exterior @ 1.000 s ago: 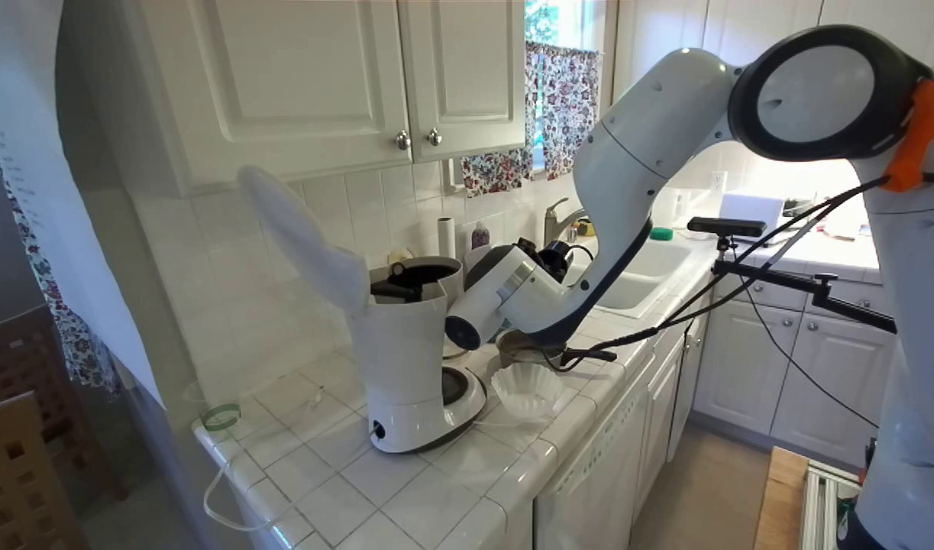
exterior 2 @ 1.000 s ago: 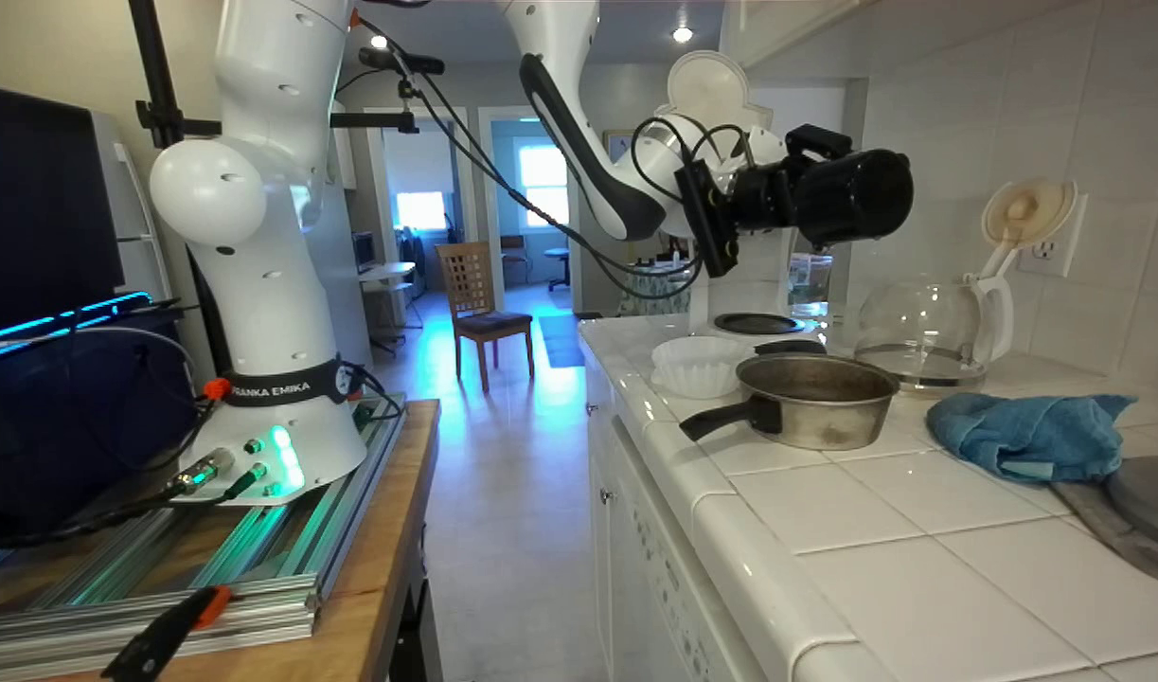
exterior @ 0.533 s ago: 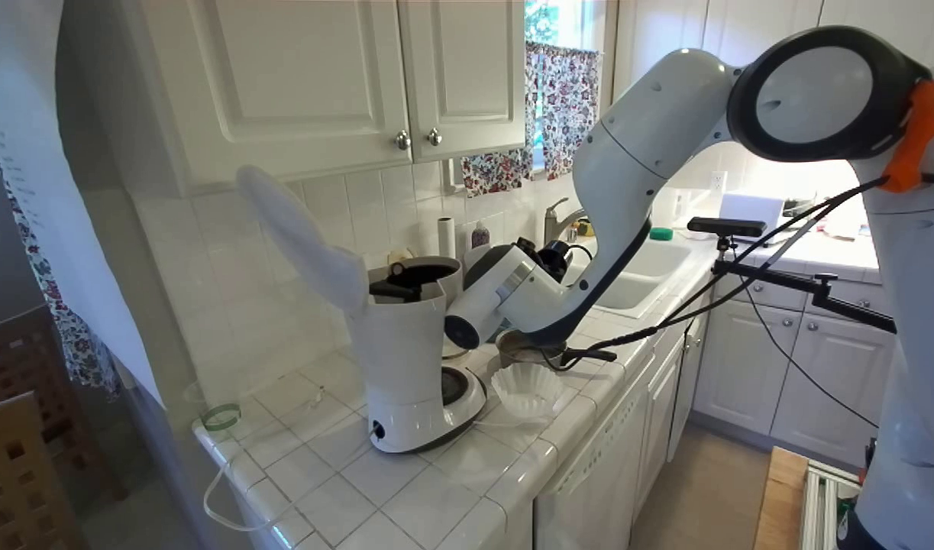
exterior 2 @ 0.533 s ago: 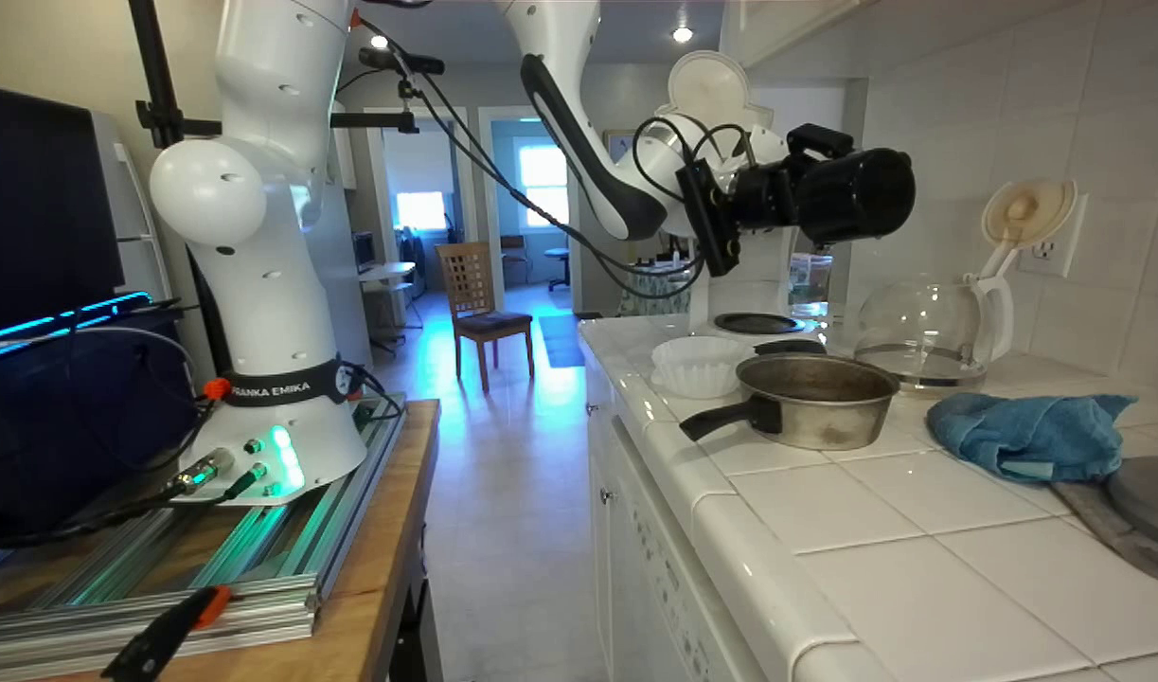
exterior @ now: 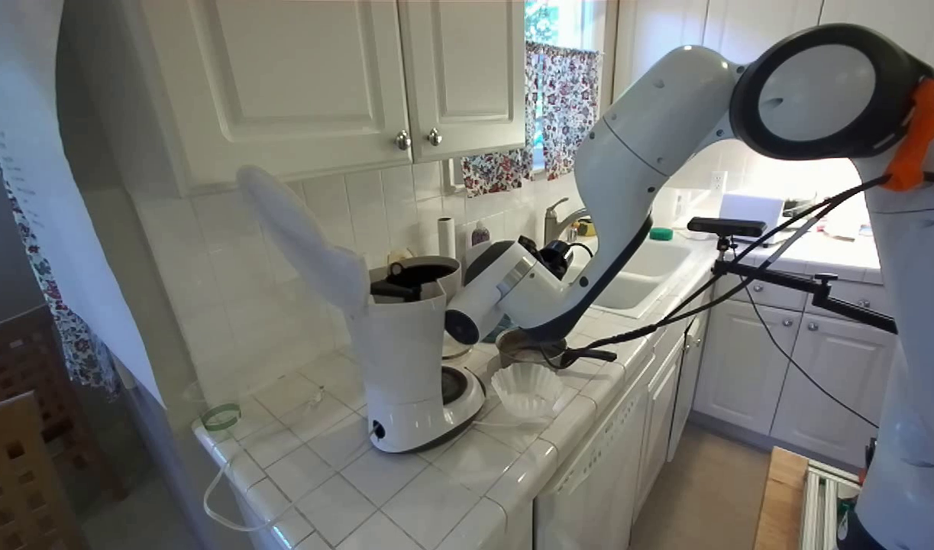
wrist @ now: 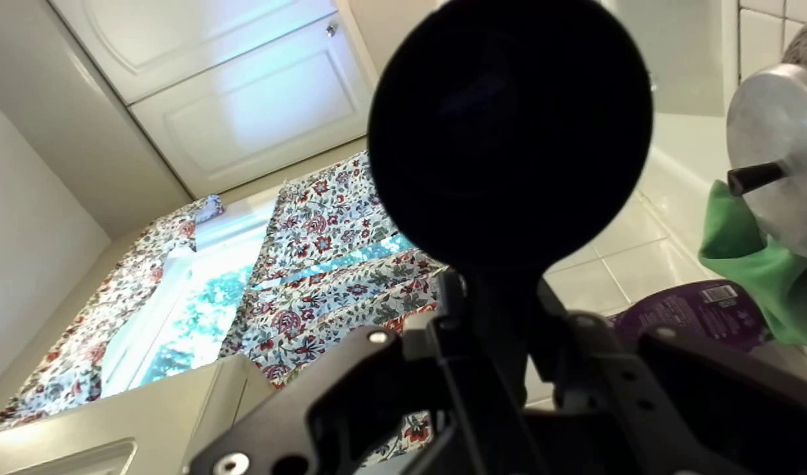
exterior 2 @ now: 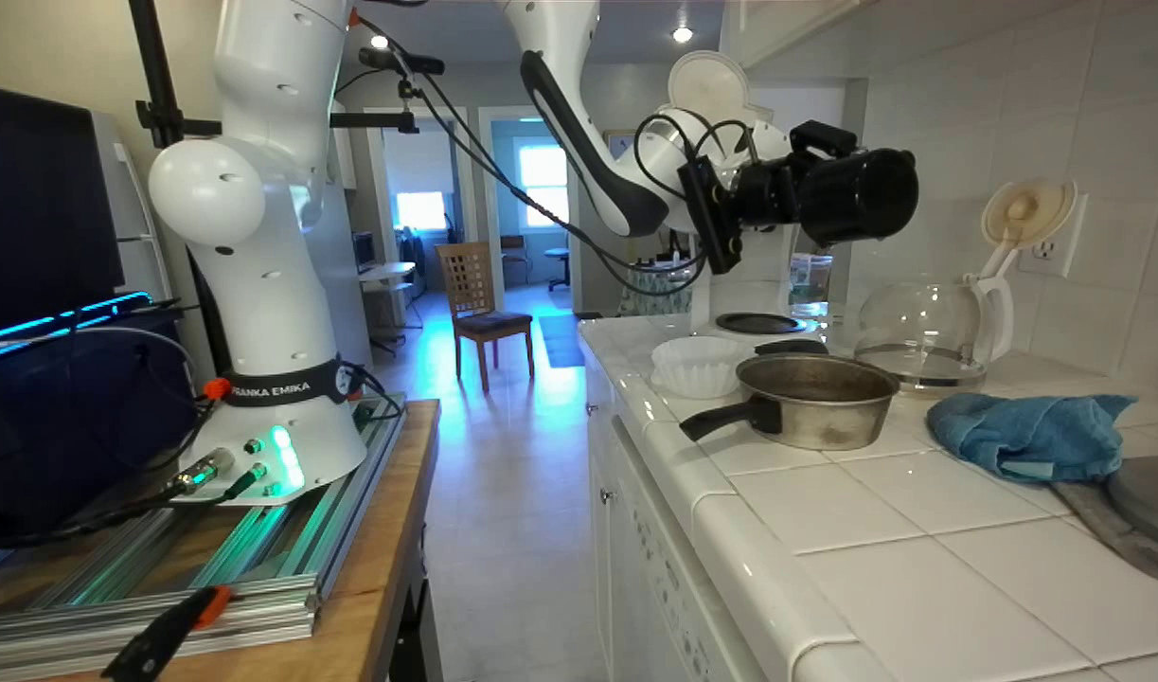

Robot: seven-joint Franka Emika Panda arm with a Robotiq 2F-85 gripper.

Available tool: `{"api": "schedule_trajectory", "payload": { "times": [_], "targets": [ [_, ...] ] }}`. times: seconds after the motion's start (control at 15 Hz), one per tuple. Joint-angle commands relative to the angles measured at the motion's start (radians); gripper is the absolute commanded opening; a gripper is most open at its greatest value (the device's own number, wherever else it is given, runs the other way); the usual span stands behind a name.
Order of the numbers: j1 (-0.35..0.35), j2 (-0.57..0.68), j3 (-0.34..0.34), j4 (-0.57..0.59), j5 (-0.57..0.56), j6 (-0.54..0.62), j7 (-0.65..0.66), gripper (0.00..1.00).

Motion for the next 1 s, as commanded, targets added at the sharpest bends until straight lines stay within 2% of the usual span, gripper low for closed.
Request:
{"api": "schedule_trajectory", "payload": {
  "times": [0.0,0.6,0.93],
  "targets": [
    [-0.039,-0.051,0.014,0.003,0.062,0.078,-0.030,0.06],
    [-0.122,-0.212,-0.026,-0.035,0.328,0.369,-0.197,0.06],
    [-0.180,-0.272,-0.089,-0.054,0.451,0.597,-0.389,0.06]
  ]
}}
